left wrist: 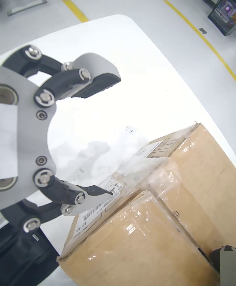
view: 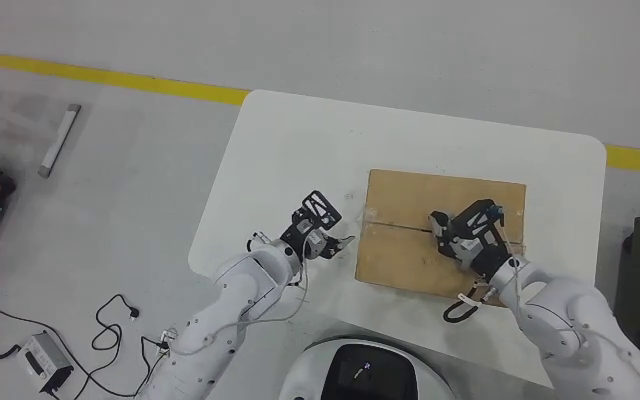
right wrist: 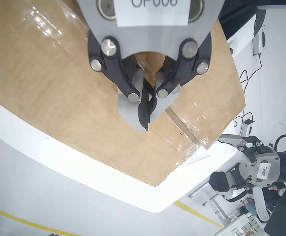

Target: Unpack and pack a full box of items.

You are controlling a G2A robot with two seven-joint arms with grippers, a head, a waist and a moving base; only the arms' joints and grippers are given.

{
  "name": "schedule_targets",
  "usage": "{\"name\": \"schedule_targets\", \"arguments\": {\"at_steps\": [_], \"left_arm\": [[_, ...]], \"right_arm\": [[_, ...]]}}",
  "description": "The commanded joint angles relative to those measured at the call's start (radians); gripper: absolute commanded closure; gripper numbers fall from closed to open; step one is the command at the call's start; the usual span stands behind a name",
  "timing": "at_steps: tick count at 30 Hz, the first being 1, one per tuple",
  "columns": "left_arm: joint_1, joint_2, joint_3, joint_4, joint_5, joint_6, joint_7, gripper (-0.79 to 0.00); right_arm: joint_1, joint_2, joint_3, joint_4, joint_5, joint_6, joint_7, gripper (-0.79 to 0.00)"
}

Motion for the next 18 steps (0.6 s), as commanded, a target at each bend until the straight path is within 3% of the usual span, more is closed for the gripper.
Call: {"name": "schedule_targets", "arguments": {"at_steps": [1,18], "left_arm": [[-0.024,-0.005,0.016,0.023,0.0,-0.001,0.006,-0.785],[-0.117,-0.037,0.123,0.095,0.062,0.025,0.08,-0.785]], "right_arm": [[-0.003,0.0,0.005,0.0,-0.002,-0.001,0.0,0.0],[-0.008,-0.007,0.009,-0.003,-0.005,-0.008,0.004,0.0]]}}
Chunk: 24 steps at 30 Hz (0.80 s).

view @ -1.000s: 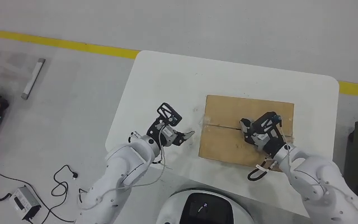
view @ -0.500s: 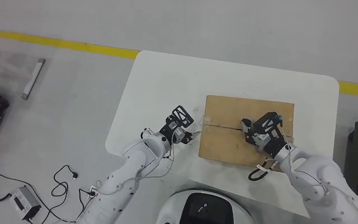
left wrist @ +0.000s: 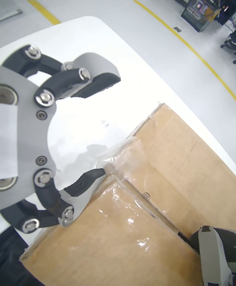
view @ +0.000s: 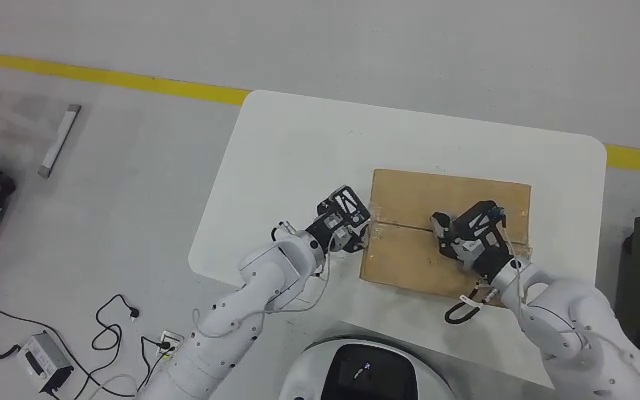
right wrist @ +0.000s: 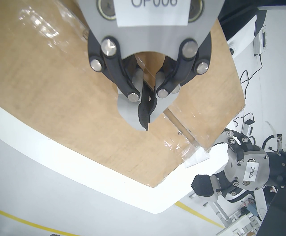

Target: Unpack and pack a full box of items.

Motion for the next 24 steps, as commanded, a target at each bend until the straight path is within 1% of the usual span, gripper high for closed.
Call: {"name": "schedule_targets", "arguments": {"at_steps": [1,4,8,13,18,20,21,23,24], "left_arm": [[-0.001,-0.001,0.003,0.006,0.013,0.0,0.005,-0.785],[0.001,-0.001,-0.003,0.014,0.023,0.002,0.012,-0.717],[0.003,0.002,-0.026,0.008,0.035,-0.008,0.008,-0.785],[0.022,0.01,-0.072,-0.019,0.0,-0.045,-0.01,-0.785],[0.025,0.011,-0.067,-0.009,0.012,-0.078,-0.022,-0.785],[0.017,0.01,-0.056,-0.004,0.046,-0.083,-0.027,-0.785],[0.013,0.01,-0.05,-0.001,0.065,-0.082,-0.027,-0.77],[0.011,0.008,-0.047,0.007,0.064,-0.075,-0.02,-0.699],[0.006,0.007,-0.044,0.016,0.065,-0.073,-0.018,-0.696]], "right_arm": [[0.001,-0.001,-0.002,0.0,-0.001,-0.001,0.001,0.0],[0.002,-0.002,-0.003,0.0,-0.002,0.001,0.001,0.0],[0.002,-0.004,-0.001,-0.002,-0.004,0.005,0.002,0.0],[-0.001,-0.005,0.006,-0.006,-0.002,0.007,0.002,0.0],[-0.003,-0.007,0.005,-0.011,-0.005,0.006,0.002,0.0],[-0.003,-0.008,0.005,-0.012,-0.006,0.007,0.003,0.0],[-0.003,-0.008,0.005,-0.012,-0.007,0.007,0.003,0.0],[-0.003,-0.009,0.005,-0.013,-0.008,0.007,0.003,0.0],[-0.004,-0.009,0.006,-0.014,-0.008,0.009,0.003,0.0]]}}
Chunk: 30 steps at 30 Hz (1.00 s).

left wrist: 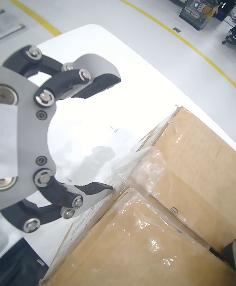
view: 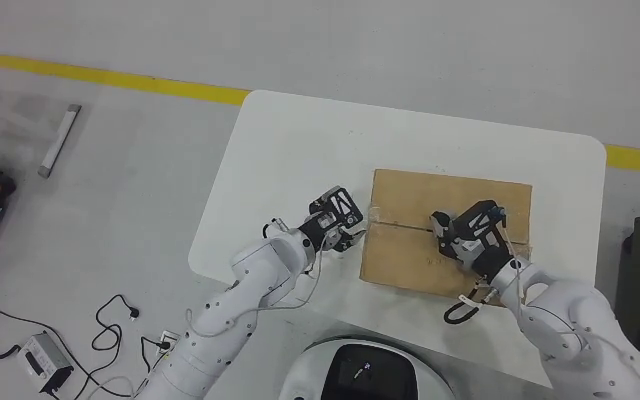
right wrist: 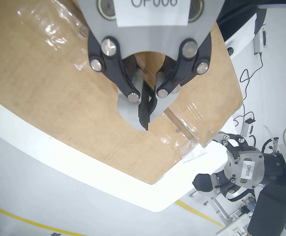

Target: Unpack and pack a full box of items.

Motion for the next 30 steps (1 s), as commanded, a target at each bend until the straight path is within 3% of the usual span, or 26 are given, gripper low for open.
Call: {"name": "schedule_targets", "arguments": {"at_steps": [1,4,8,9,11,12,15,16,19,30], "left_arm": [[-0.006,-0.002,0.004,0.012,0.0,0.004,0.004,-0.708],[-0.019,-0.006,0.016,0.027,0.003,-0.001,0.01,-0.748],[-0.037,-0.013,0.031,0.042,0.004,0.0,0.015,-0.674],[-0.041,-0.014,0.035,0.044,0.003,0.001,0.016,-0.597],[-0.047,-0.017,0.039,0.048,0.003,0.003,0.017,-0.366],[-0.05,-0.018,0.041,0.048,0.005,0.005,0.019,-0.299],[-0.053,-0.019,0.044,0.049,0.021,0.008,0.021,-0.219],[-0.054,-0.02,0.045,0.048,0.024,0.01,0.022,-0.139],[-0.053,-0.021,0.043,0.046,0.028,0.016,0.024,-0.006],[-0.03,-0.021,0.032,-0.028,0.077,0.039,0.022,0.0]], "right_arm": [[-0.001,-0.001,0.001,-0.001,-0.001,0.002,0.0,0.0],[-0.002,-0.002,0.002,-0.003,-0.002,0.002,0.001,0.0],[-0.004,-0.003,0.003,-0.004,0.0,0.001,0.004,0.0],[-0.004,-0.003,0.004,-0.005,0.0,0.001,0.004,0.0],[-0.005,-0.004,0.005,-0.005,-0.002,0.001,0.006,0.0],[-0.005,-0.004,0.005,-0.005,-0.003,0.001,0.006,0.0],[-0.006,-0.005,0.005,-0.004,-0.002,0.0,0.008,0.0],[-0.006,-0.005,0.005,-0.004,-0.002,-0.001,0.007,0.0],[-0.006,-0.006,0.005,-0.003,-0.003,-0.004,0.007,0.0],[-0.003,-0.009,0.008,0.001,-0.005,-0.009,0.011,0.0]]}}
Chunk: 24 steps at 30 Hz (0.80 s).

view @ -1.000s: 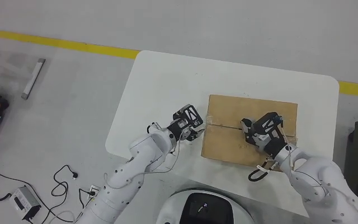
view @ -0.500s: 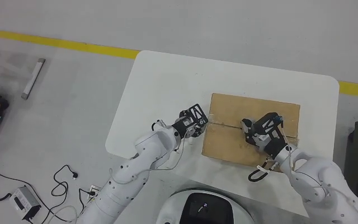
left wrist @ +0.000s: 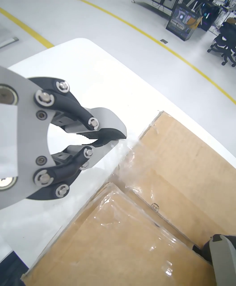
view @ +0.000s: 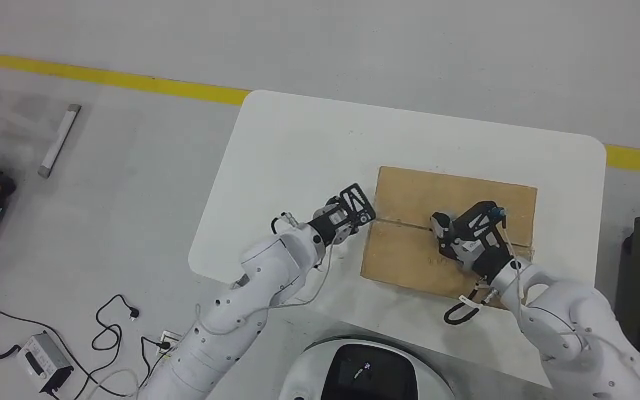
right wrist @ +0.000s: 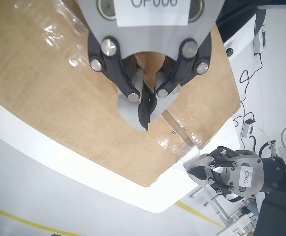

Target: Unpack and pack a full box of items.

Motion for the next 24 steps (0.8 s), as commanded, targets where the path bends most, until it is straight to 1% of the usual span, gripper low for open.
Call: {"name": "schedule_targets", "arguments": {"at_steps": [1,11,17,21,24], "left_arm": [[0.011,0.001,-0.004,-0.027,0.015,0.011,-0.004,0.0],[0.074,0.007,-0.046,-0.181,0.04,0.048,-0.033,0.0],[0.097,0.009,-0.074,-0.239,0.03,0.046,-0.053,0.0],[0.108,0.01,-0.085,-0.261,0.024,0.04,-0.062,0.0],[0.115,0.01,-0.083,-0.265,0.026,0.035,-0.061,-0.074]], "right_arm": [[0.001,0.0,0.0,0.001,-0.002,0.0,0.0,0.0],[0.009,-0.005,-0.008,0.001,-0.006,0.014,0.003,0.0],[0.014,-0.008,-0.018,0.006,-0.012,0.02,0.011,0.0],[0.017,-0.009,-0.023,0.011,-0.013,0.026,0.015,0.0],[0.024,-0.011,-0.03,0.017,-0.013,0.033,0.016,0.0]]}}
